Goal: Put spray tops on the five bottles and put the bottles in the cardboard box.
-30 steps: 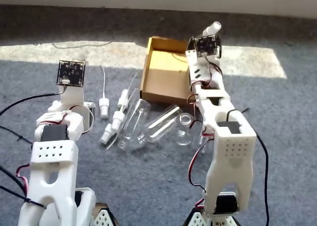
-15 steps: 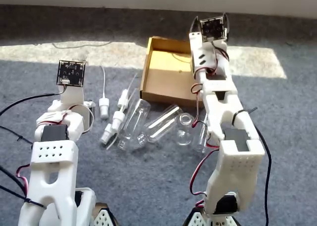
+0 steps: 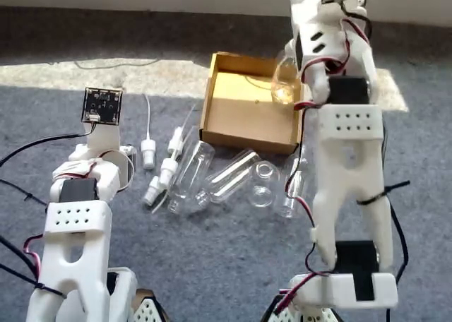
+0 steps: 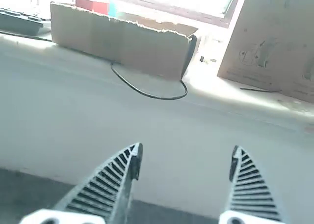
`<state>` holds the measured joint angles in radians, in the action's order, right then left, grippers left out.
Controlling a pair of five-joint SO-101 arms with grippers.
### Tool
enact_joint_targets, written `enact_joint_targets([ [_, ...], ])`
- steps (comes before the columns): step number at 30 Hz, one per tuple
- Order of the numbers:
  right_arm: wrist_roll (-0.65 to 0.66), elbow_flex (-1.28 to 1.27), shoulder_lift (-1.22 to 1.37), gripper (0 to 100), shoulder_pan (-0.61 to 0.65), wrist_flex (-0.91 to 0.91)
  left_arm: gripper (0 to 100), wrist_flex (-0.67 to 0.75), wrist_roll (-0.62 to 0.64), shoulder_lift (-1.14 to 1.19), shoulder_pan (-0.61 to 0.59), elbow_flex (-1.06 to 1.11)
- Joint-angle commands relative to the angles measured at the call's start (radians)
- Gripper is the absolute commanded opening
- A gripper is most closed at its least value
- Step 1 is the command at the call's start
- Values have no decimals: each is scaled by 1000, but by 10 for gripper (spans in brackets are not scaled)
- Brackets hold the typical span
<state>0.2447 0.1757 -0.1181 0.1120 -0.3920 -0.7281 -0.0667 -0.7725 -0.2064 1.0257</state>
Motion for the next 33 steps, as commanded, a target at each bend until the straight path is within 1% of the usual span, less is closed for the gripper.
enact_joint_targets([
  [1, 6, -45, -213, 241, 7, -351, 130, 23, -5, -10, -5, -4],
  [3, 8, -119, -323, 245, 22, -526, 130, 23, -5, -10, -5, -4],
  [5, 8, -208, -432, 245, 28, -633, 130, 23, -5, -10, -5, -4],
  [11, 11, -561, -737, 245, 28, -785, 130, 23, -5, -10, -5, -4],
  [14, 6, -720, -789, 245, 24, -901, 130, 23, -5, -10, -5, -4],
  [16, 0, -757, -753, 245, 21, -932, 130, 23, -5, -10, -5, -4],
  [17, -25, -756, -720, 245, 21, -932, 130, 23, -5, -10, -5, -4],
  [19, -120, -756, -633, 245, 21, -926, 130, 23, -5, -10, -5, -4],
  [23, -241, -754, -470, 245, 22, -822, 130, 23, -5, -7, -5, -2],
  [25, -281, -743, -394, 245, 22, -769, 130, 23, -5, -5, -5, -2],
  [33, -295, -619, -125, 245, 8, -765, 130, 23, -5, -5, -5, -2],
])
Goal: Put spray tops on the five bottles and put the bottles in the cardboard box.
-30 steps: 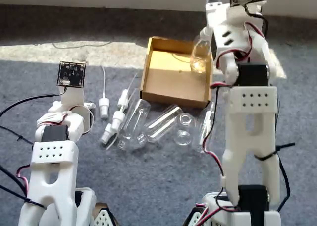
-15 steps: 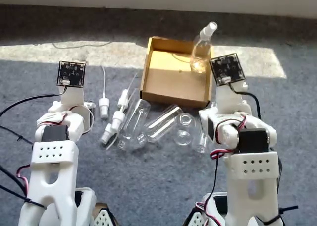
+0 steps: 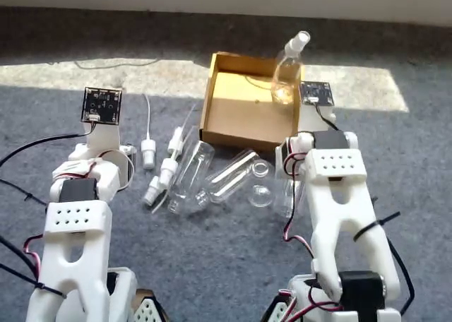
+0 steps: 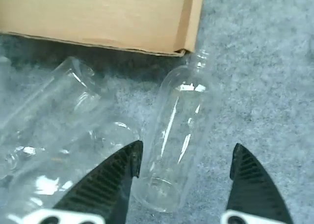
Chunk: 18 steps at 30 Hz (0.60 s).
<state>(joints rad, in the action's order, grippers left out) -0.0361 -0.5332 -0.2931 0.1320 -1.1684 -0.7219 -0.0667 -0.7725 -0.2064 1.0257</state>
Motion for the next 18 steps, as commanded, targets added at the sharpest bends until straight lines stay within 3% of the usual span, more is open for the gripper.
enact_joint_targets([
  [1, -14, 104, 76, 245, -18, 13, 130, 17, -5, -5, -5, -2],
  [9, -14, 154, 197, 245, -44, 19, 130, 17, -5, -5, -5, -2],
  [18, -14, 151, 269, 245, -68, 153, 130, 15, -5, -5, -5, -2],
])
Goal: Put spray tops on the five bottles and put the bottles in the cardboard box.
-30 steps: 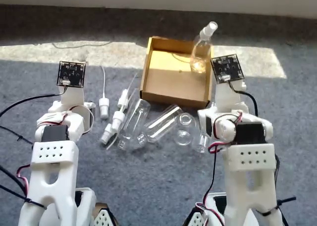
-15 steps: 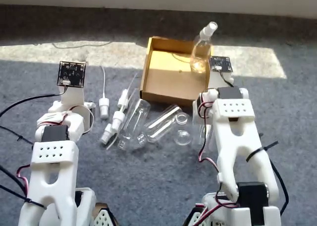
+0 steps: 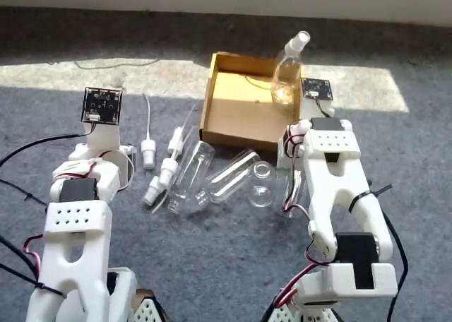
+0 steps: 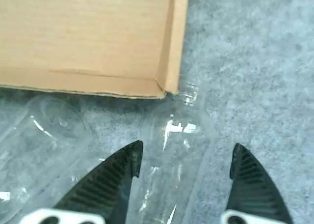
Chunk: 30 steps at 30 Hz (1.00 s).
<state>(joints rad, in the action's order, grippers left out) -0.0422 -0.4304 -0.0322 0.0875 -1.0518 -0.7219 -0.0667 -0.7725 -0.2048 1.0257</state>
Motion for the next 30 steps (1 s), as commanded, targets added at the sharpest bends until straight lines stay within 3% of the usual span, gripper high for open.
enact_joint_targets([
  [1, -8, 48, 22, 245, -31, 39, 130, 15, -5, -5, -7, -2],
  [12, 20, 54, 143, 241, -199, 42, 130, 15, -5, -5, -7, -1],
  [23, 417, 248, 150, 159, -512, 36, 130, 12, -5, -5, -5, -1],
  [27, 569, 260, 151, 159, -564, 36, 130, 12, -5, -5, -5, -1],
  [30, 611, 260, 151, 162, -581, 36, 130, 11, -5, -5, -5, -1],
])
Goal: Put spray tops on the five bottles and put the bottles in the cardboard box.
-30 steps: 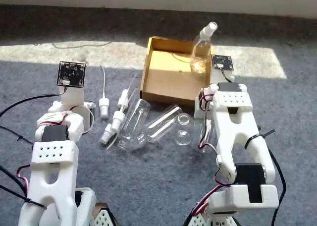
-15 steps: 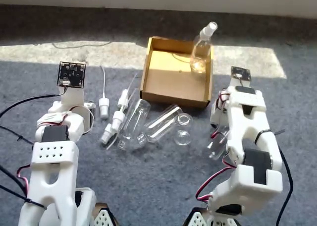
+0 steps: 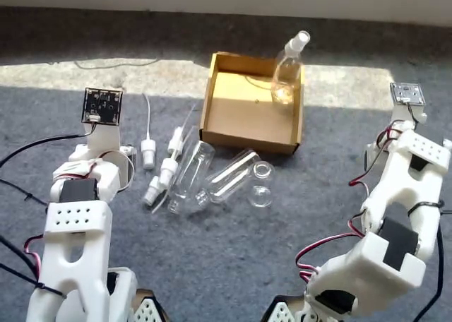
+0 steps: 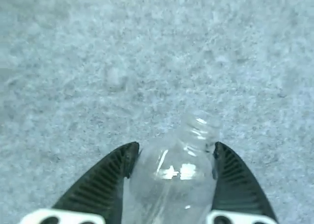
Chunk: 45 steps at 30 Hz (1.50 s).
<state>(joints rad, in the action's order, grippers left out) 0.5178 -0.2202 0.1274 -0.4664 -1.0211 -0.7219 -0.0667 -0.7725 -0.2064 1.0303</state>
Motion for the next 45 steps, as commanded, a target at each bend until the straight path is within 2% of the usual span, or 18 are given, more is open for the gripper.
enact_joint_targets([
  [1, 57, 48, -8, 163, -27, 5, 130, 11, -5, -5, -4, -5],
  [6, 97, 53, 44, 171, -19, -36, 130, 11, -5, -5, -4, -5],
  [10, 149, 107, 185, 225, -10, -94, 130, 9, -5, -5, -4, -5],
  [15, 118, 240, 225, 235, -18, -102, 130, 15, -5, -10, -2, 12],
  [18, 114, 246, 208, 235, -12, -189, 130, 15, -5, -10, 22, 15],
  [22, 23, 246, 166, 236, -10, -280, 130, 15, -5, -10, 25, 15],
  [26, -28, 243, 137, 246, -13, -277, 130, 15, -5, -10, 25, 15],
  [31, -74, 240, 139, 325, -16, -286, 130, 15, -5, -12, 25, 15],
  [40, -75, 237, 147, 325, -12, -236, 130, 15, -5, -12, 25, 15],
  [45, -75, 245, 262, 325, -15, -228, 130, 15, -5, -12, 25, 15],
])
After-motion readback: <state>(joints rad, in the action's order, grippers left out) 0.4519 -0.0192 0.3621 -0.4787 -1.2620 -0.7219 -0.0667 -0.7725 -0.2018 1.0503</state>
